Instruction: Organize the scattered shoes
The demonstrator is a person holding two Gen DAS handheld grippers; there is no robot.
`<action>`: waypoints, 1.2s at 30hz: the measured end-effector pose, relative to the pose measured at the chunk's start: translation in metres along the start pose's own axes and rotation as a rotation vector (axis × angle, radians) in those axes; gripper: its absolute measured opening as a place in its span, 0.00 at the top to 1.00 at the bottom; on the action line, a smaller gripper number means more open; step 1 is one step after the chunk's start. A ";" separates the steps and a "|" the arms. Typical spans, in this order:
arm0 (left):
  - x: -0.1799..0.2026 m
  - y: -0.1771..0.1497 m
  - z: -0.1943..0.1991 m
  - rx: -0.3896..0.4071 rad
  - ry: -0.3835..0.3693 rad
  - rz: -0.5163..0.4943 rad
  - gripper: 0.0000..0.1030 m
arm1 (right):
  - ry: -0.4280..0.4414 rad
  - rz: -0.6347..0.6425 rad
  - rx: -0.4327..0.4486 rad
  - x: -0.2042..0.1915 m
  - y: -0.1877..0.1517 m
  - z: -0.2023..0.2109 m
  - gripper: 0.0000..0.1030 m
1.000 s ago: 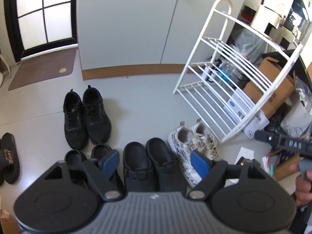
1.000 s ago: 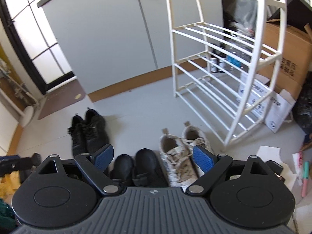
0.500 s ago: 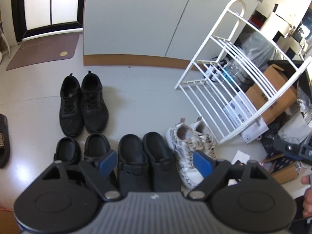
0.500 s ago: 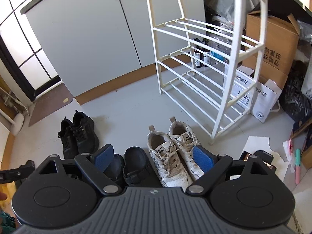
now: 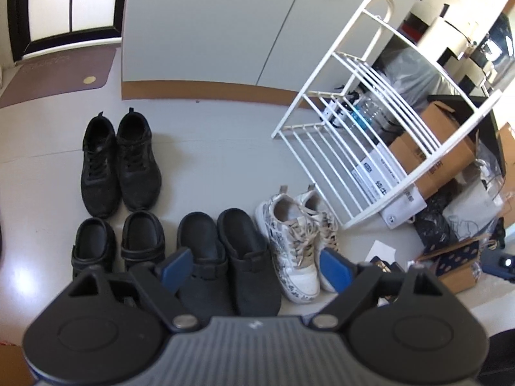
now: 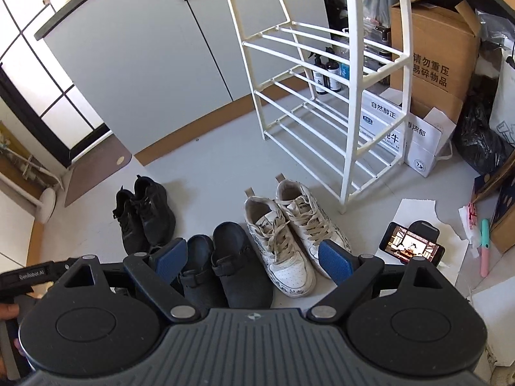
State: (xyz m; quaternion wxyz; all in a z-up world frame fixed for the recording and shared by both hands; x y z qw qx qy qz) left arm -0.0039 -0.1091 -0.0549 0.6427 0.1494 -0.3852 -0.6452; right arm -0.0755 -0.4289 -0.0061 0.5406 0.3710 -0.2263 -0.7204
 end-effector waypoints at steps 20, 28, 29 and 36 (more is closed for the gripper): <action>-0.017 -0.016 -0.051 -0.155 0.028 -0.064 0.15 | 0.039 0.142 -0.127 0.002 0.005 -0.091 0.11; -0.018 -0.008 -0.061 -0.159 0.026 -0.055 0.15 | 0.050 0.164 -0.173 0.009 0.011 -0.105 0.11; -0.020 -0.009 -0.061 -0.167 0.029 -0.043 0.15 | 0.048 0.160 -0.177 0.012 0.013 -0.106 0.11; -0.024 -0.014 -0.062 -0.188 0.013 0.008 0.15 | 0.046 0.139 -0.179 0.028 0.016 -0.106 0.11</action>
Point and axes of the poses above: each gripper's, at about its wrist camera, not at the fingertips, and z roughly against the way its jaws point, x to its right, y to its top, the point moved 4 cm from there along -z, roughly the way its jaws point, and after that the axes turned 14 degrees about x, right-handed, at the moved point
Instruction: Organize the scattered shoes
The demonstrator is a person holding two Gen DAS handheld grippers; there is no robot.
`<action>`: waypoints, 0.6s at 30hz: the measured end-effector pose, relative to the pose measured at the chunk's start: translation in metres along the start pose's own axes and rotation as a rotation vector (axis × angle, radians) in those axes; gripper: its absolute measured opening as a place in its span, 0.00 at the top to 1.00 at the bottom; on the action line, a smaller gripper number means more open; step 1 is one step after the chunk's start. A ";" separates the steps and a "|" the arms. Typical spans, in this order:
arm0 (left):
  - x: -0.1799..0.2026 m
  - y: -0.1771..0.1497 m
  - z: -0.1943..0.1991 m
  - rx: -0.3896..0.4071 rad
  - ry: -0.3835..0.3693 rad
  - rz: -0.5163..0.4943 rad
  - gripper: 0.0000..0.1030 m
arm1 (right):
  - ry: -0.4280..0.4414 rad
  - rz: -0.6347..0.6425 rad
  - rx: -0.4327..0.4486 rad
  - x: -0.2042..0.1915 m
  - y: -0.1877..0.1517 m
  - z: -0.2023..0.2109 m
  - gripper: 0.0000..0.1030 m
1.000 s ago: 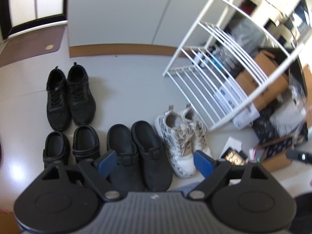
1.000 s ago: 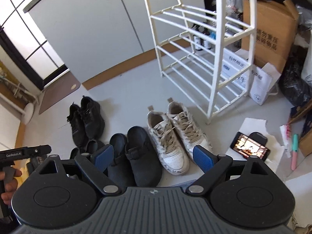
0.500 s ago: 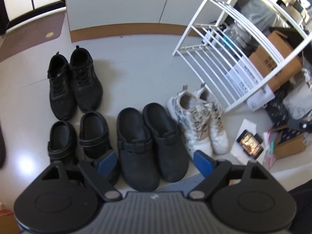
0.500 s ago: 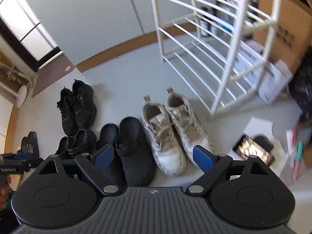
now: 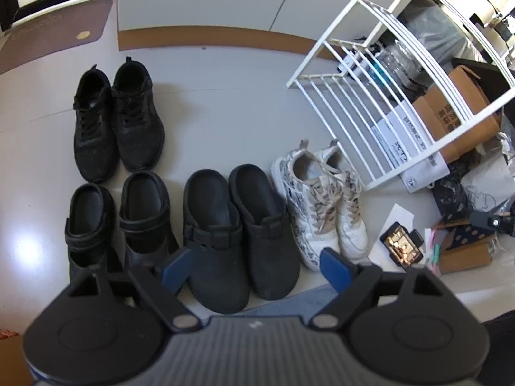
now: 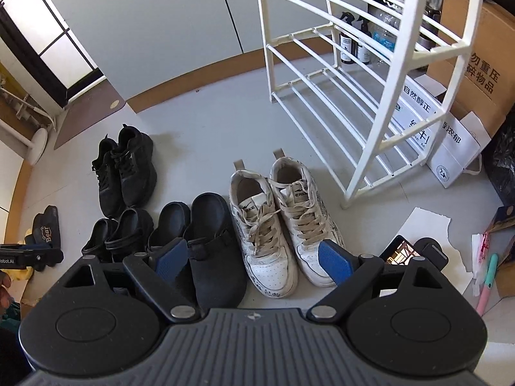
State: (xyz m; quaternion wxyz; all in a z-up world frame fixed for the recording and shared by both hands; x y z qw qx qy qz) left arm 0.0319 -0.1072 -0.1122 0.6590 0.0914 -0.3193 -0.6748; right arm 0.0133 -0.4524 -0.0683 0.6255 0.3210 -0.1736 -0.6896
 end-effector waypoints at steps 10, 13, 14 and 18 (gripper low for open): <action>0.006 -0.001 -0.007 0.001 -0.002 -0.008 0.15 | -0.022 -0.033 0.039 0.003 0.004 0.007 0.11; 0.007 -0.003 -0.003 0.007 0.030 -0.040 0.15 | -0.017 -0.041 0.050 -0.001 0.003 0.009 0.11; 0.006 -0.004 -0.002 0.007 0.033 -0.041 0.15 | -0.017 -0.039 0.049 -0.003 0.002 0.009 0.11; 0.004 -0.007 0.008 -0.004 -0.013 0.008 0.15 | 0.005 -0.044 0.044 -0.008 -0.003 0.013 0.11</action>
Point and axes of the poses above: each gripper's, at about its wrist camera, not at the fingertips, and z roughly against the way its jaws point, x to its right, y to its top, the point moved 4 cm from there along -z, roughly the way its jaws point, and after that the axes turned 14 degrees about x, right-handed, at the moved point
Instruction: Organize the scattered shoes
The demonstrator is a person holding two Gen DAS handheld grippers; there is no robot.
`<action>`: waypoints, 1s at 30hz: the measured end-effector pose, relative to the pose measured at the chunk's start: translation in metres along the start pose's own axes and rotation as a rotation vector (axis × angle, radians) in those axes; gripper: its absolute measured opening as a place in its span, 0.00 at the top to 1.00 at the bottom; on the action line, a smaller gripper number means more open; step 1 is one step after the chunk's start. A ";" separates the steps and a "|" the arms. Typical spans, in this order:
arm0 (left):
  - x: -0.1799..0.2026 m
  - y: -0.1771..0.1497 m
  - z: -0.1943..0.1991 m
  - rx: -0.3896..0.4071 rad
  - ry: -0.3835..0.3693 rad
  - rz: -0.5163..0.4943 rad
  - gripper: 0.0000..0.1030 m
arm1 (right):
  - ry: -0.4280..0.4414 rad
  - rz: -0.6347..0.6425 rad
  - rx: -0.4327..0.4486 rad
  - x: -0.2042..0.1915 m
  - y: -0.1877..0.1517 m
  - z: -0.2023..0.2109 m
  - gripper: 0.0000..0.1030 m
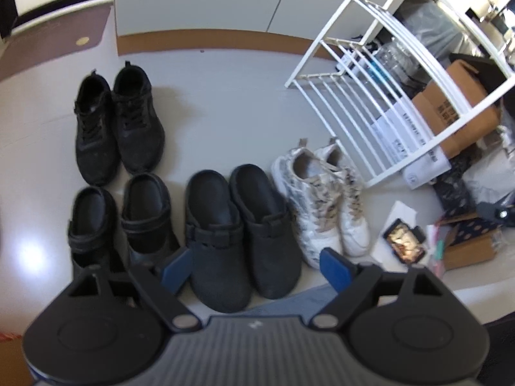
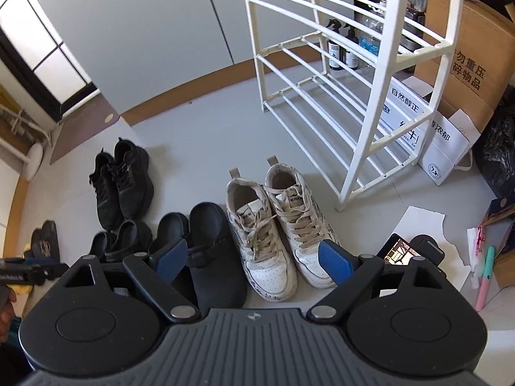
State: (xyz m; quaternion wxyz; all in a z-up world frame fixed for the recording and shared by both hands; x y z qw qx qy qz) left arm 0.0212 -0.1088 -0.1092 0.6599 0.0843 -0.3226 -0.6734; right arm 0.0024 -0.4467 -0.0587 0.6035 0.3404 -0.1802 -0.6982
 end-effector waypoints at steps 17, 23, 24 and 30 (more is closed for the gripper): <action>0.010 -0.003 0.027 0.052 -0.027 -0.035 0.15 | -0.038 0.079 0.010 -0.015 0.000 0.001 0.10; 0.006 0.001 0.020 0.048 -0.011 -0.084 0.15 | -0.008 0.021 0.038 -0.003 0.002 -0.018 0.11; 0.005 0.003 0.020 0.052 -0.002 -0.075 0.15 | -0.002 0.014 0.038 -0.002 0.002 -0.019 0.11; 0.004 0.004 0.030 0.066 0.050 -0.021 0.15 | 0.029 0.032 0.034 -0.009 -0.002 -0.020 0.11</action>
Point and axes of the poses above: each gripper's, at about its wrist camera, not at the fingertips, and z roughly against the way its jaws point, x to its right, y to its top, the point moved 4 cm from there along -z, roughly the way its jaws point, and after that the axes turned 14 degrees about x, right-handed, at the moved point
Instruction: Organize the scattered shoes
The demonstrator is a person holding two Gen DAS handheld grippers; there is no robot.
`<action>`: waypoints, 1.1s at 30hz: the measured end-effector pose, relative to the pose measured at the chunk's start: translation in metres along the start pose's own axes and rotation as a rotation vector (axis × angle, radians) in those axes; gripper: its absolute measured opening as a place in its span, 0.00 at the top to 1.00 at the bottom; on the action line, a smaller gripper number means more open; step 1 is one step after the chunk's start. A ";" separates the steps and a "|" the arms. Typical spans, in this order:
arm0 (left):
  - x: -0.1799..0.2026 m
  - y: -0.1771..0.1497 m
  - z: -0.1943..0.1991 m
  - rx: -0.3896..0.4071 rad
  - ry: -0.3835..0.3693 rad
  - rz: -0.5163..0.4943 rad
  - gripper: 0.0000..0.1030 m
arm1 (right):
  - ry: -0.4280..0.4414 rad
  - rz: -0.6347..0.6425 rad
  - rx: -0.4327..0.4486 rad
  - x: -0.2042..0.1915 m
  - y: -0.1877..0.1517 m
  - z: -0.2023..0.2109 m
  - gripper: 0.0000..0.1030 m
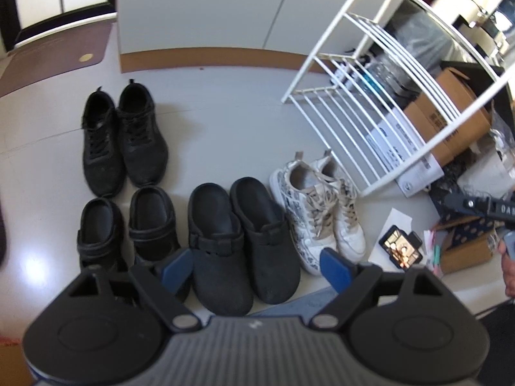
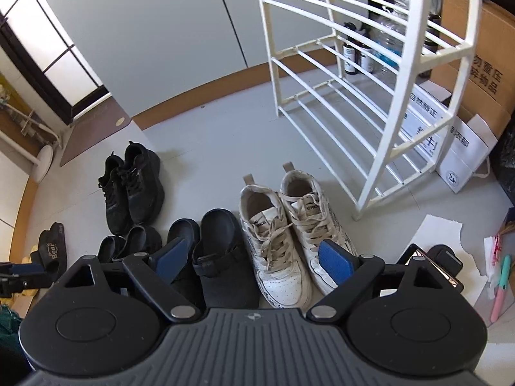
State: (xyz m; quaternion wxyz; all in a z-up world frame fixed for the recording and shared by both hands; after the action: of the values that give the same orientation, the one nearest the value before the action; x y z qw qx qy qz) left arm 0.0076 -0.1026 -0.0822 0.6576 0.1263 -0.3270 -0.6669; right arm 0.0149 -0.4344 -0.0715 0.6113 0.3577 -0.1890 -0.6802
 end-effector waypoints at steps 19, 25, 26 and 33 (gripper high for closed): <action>0.004 0.008 -0.049 -0.028 -0.063 -0.041 0.15 | -0.020 0.046 -0.010 0.014 -0.006 -0.034 0.31; 0.003 0.011 -0.069 -0.075 -0.092 0.005 0.15 | -0.066 0.097 -0.012 0.008 0.000 -0.065 0.32; 0.002 0.010 -0.072 -0.080 -0.094 0.007 0.15 | -0.064 0.107 -0.015 0.006 0.002 -0.070 0.32; -0.016 0.008 -0.091 -0.113 -0.047 0.025 0.15 | -0.058 0.181 -0.070 -0.001 0.008 -0.113 0.32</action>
State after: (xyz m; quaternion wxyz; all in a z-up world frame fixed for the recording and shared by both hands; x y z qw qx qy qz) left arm 0.0698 -0.1116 -0.1503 0.6642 0.0694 -0.3057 -0.6787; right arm 0.1018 -0.4147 -0.1415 0.6766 0.2976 -0.2143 -0.6385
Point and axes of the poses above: each gripper's, at about its wrist camera, not at the fingertips, and z roughly against the way its jaws point, x to its right, y to its top, the point moved 4 cm from there along -z, roughly the way its jaws point, and after that the axes turned 14 degrees about x, right-handed, at the moved point
